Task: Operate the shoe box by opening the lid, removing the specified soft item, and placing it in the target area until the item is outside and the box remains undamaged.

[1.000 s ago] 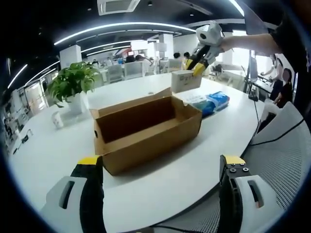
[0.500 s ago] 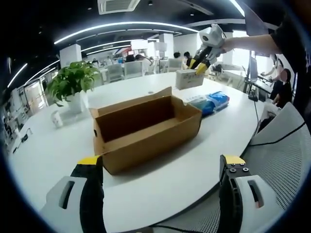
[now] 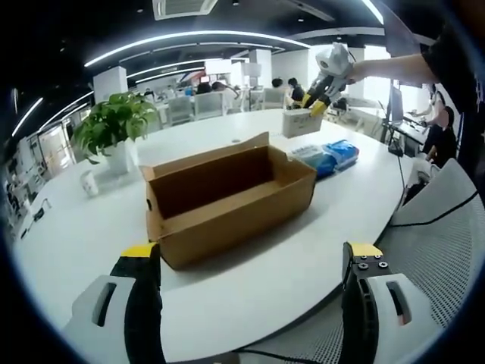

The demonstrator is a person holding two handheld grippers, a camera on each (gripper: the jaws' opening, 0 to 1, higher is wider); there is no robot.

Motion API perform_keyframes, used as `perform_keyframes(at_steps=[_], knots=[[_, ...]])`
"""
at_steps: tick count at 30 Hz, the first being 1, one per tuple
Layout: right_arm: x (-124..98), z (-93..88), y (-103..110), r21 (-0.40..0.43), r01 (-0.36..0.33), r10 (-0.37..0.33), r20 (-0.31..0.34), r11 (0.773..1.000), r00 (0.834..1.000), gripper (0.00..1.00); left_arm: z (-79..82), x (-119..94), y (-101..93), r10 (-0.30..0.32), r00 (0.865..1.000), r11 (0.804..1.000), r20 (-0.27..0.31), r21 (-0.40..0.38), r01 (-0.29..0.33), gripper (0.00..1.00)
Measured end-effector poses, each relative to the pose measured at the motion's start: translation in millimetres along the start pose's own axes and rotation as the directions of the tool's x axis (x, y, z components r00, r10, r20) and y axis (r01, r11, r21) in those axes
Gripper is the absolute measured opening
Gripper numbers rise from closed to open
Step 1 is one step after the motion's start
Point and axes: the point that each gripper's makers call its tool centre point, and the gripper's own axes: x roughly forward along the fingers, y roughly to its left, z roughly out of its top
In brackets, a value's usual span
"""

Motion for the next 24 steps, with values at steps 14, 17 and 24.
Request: perform_keyframes(at_steps=[14,17,24], knots=[[-6.4,-48.2,-14.9,-0.002,0.031,-0.031,-0.086,1.000,0.996,0.13,-3.3,0.4,0.4,0.001,1.000,1.000,-0.020,-0.002,-0.001,0.99],[-7.2,-56.9,-17.9,-0.009,0.038,-0.039,-0.101,0.999,0.994,0.13,-4.0,0.6,0.0,0.001,1.000,1.000,-0.025,-0.001,-0.001,0.99],[-5.1,-72.3,-22.1,-0.003,0.044,-0.044,-0.129,0.999,0.991,0.13,-4.1,0.4,-0.9,-0.001,1.000,1.000,-0.026,-0.004,0.001,0.99]])
